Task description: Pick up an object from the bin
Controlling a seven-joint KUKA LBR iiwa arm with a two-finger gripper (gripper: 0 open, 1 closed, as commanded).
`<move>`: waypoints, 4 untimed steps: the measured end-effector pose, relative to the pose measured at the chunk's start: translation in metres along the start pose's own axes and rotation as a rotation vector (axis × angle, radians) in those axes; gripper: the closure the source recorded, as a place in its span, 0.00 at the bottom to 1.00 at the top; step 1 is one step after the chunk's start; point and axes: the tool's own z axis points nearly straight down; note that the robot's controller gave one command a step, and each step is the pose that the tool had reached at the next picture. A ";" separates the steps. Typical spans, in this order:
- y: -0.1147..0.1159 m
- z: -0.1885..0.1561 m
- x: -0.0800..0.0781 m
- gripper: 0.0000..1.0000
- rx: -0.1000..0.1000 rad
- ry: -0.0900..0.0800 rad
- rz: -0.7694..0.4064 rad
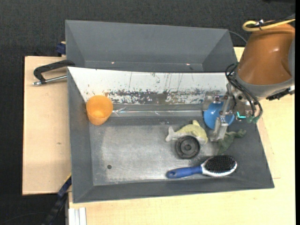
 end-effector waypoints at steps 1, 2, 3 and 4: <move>0.068 0.095 0.015 0.00 0.000 -0.004 -0.337; 0.031 0.134 0.005 0.00 0.003 -0.007 -0.614; 0.031 0.131 0.003 1.00 0.005 -0.010 -0.615; -0.005 0.022 0.036 1.00 0.007 -0.018 -0.491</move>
Offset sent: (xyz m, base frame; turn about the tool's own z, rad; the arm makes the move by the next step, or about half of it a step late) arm -0.0152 0.0662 -0.0945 -0.3366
